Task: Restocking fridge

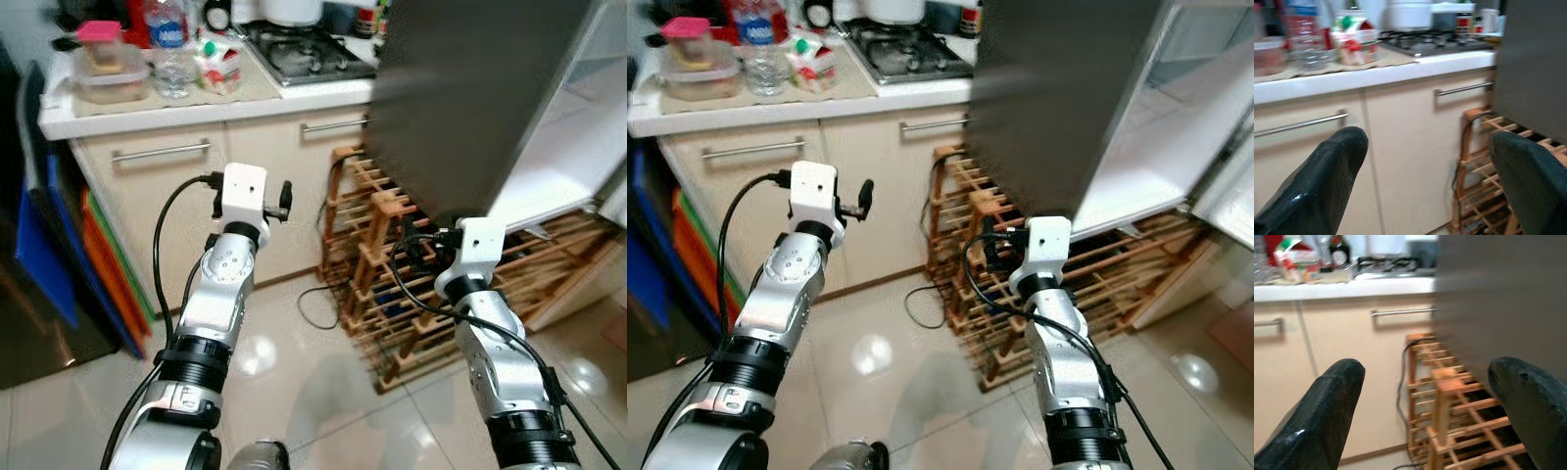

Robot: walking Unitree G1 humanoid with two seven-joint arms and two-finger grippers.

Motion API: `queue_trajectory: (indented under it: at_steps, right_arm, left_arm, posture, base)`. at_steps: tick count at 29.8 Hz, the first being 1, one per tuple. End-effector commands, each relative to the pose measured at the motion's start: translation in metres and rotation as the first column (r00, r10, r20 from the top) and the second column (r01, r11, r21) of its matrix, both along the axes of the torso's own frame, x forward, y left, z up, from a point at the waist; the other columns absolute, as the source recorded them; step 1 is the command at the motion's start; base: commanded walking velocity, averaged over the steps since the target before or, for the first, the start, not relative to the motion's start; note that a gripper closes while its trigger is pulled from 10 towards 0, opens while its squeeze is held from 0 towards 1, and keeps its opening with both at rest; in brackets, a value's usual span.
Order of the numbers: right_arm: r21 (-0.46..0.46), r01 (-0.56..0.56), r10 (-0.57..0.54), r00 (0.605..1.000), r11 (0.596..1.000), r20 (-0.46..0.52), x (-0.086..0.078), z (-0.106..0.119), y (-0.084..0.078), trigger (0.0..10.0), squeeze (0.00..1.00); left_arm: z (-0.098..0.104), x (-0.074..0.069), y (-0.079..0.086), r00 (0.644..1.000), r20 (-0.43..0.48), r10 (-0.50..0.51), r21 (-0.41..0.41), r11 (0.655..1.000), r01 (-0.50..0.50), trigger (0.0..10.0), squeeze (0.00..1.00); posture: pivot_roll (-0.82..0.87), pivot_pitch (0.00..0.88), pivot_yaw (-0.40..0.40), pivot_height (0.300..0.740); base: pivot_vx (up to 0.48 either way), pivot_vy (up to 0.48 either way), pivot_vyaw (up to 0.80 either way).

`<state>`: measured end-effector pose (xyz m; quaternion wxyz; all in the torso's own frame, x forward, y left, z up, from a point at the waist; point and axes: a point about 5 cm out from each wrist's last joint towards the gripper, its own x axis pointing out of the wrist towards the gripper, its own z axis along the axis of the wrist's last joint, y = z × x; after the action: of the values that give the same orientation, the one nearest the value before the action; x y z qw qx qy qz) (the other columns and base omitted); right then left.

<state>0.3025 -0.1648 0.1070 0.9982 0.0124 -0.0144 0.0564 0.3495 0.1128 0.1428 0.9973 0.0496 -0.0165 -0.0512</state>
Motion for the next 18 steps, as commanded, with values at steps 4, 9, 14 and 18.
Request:
queue_trajectory:
  at_steps: [4, 9, 14, 18]
  right_arm:
    - [-0.005, -0.011, 0.012, 0.999, 1.000, 0.037, 0.005, 0.007, 0.001, 10.0, 0.00]
    - [-0.006, -0.012, 0.013, 0.999, 1.000, 0.033, 0.006, 0.006, 0.001, 10.0, 0.00]
    - [0.024, 0.015, -0.016, 0.999, 1.000, 0.049, 0.004, 0.007, -0.001, 10.0, 0.00]
    - [0.049, 0.064, -0.067, 0.996, 0.997, 0.060, -0.002, 0.008, -0.004, 10.0, 0.00]
  left_arm:
    - [0.009, 0.002, -0.010, 0.999, 0.047, -0.011, -0.036, 0.999, 0.012, 10.0, 0.00]
    - [0.009, 0.001, -0.013, 0.999, 0.046, -0.010, -0.050, 0.999, 0.012, 10.0, 0.00]
    - [0.004, -0.001, -0.005, 0.999, 0.039, -0.020, -0.029, 0.999, 0.021, 10.0, 0.00]
    - [-0.005, -0.005, 0.015, 1.000, 0.008, 0.000, -0.028, 1.000, 0.000, 10.0, 0.00]
  posture:
    - [0.06, 0.000, -0.033, 0.740]
    - [0.06, 0.000, -0.041, 0.740]
    - [0.06, 0.000, -0.040, 0.740]
    - [0.06, 0.000, -0.032, 0.740]
  base:
    - [0.480, 0.000, 0.46]
    - [0.480, 0.000, 0.46]
    - [0.477, 0.000, 0.46]
    - [0.405, 0.167, 0.45]
